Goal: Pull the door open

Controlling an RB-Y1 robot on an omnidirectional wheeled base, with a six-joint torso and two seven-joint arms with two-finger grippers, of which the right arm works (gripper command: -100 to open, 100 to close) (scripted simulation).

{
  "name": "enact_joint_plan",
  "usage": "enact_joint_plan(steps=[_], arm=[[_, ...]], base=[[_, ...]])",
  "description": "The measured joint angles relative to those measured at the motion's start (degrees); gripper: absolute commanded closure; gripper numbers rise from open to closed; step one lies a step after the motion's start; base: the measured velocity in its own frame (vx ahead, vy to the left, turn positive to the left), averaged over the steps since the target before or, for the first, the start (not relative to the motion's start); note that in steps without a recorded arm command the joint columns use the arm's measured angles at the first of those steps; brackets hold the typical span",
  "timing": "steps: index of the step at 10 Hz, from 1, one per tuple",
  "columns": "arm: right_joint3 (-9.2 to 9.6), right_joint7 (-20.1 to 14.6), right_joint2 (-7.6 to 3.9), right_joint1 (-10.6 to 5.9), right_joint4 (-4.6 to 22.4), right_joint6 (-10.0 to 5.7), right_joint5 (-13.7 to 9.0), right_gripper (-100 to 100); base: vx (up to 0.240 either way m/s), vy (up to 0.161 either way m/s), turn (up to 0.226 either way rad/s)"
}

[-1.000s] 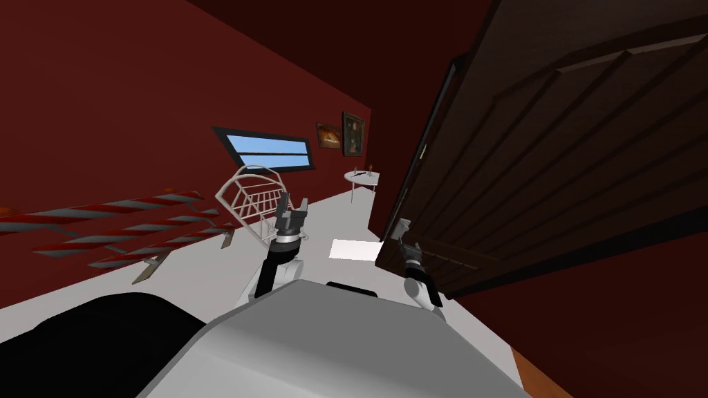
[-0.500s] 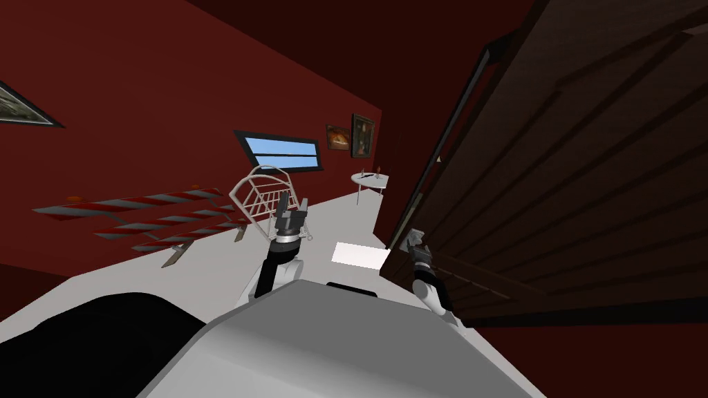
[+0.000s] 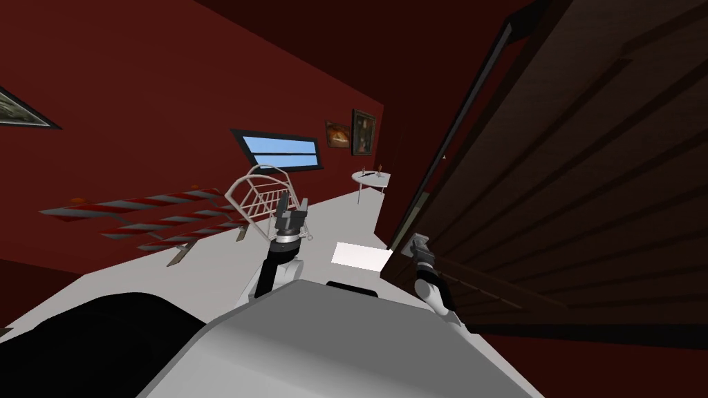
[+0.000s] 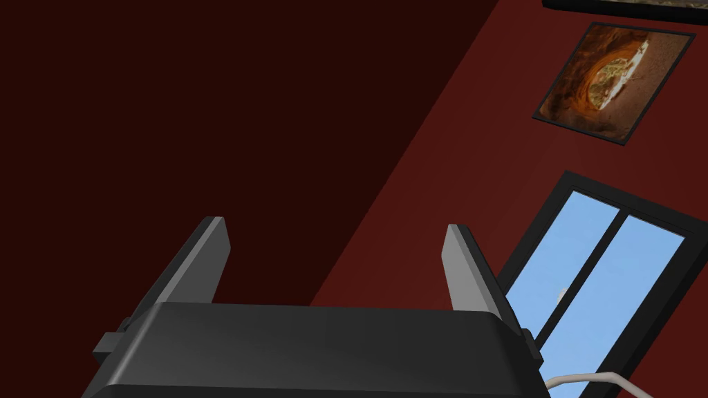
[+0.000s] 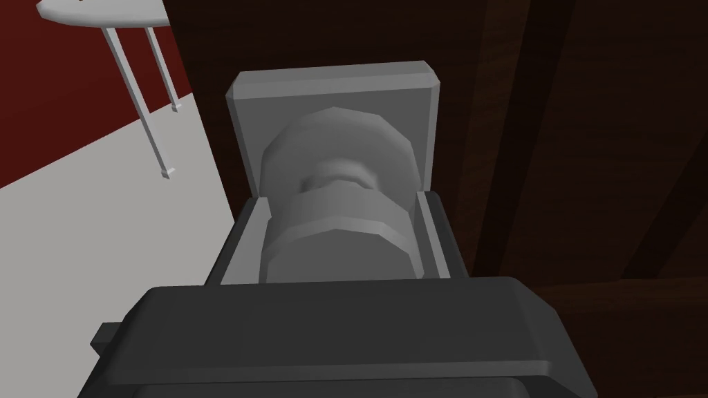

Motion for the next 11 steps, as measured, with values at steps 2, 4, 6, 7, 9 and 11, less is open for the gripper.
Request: enact_joint_plan(steps=[2, 4, 6, 7, 9, 11], arm=[[0.12, 0.0, 0.08, 0.16, 0.1, 0.16, 0.0, 100], [0.27, -0.4, -0.58, 0.3, 0.2, -0.06, 0.0, 100], [1.03, -1.5, -1.5, 0.38, 0.1, -0.5, 0.1, 100], [1.57, -2.0, -1.95, 0.51, 0.2, -0.63, 0.2, 100], [2.47, -3.2, -3.16, 0.93, -0.1, -0.92, 0.2, 100], [3.63, -4.7, -4.72, 1.41, -0.1, -1.45, 0.4, 100]], base=[[-0.006, 0.003, -0.004], [-0.13, -0.051, 0.145], [-0.185, -0.067, 0.136], [-0.237, -0.056, 0.178], [-0.244, -0.033, 0.179], [-0.217, -0.062, 0.157]])
